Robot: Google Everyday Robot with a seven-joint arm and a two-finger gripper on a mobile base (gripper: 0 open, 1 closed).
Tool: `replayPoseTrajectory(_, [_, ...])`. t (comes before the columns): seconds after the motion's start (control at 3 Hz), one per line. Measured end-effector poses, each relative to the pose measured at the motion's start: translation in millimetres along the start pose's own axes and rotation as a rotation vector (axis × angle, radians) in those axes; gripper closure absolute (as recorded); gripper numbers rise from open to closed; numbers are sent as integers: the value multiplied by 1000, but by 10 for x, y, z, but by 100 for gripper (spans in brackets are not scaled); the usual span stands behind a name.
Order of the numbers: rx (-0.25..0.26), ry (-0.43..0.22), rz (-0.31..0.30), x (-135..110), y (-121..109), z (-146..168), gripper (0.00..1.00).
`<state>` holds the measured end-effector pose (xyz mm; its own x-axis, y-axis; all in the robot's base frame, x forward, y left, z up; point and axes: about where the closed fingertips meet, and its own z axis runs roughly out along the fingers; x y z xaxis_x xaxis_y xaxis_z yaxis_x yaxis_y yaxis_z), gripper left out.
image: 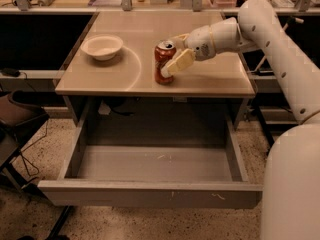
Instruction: Place coke can into top drawer
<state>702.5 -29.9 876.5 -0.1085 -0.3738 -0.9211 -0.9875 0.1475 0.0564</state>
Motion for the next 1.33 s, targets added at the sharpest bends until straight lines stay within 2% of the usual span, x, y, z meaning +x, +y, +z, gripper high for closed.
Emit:
replayPoseTrajectory(0.33, [-8, 0, 8, 41, 18, 55, 0])
replayPoseTrajectory(0.67, [-8, 0, 9, 41, 18, 55, 19])
replayPoseTrajectory(1.33, [-8, 0, 8, 40, 19, 55, 65])
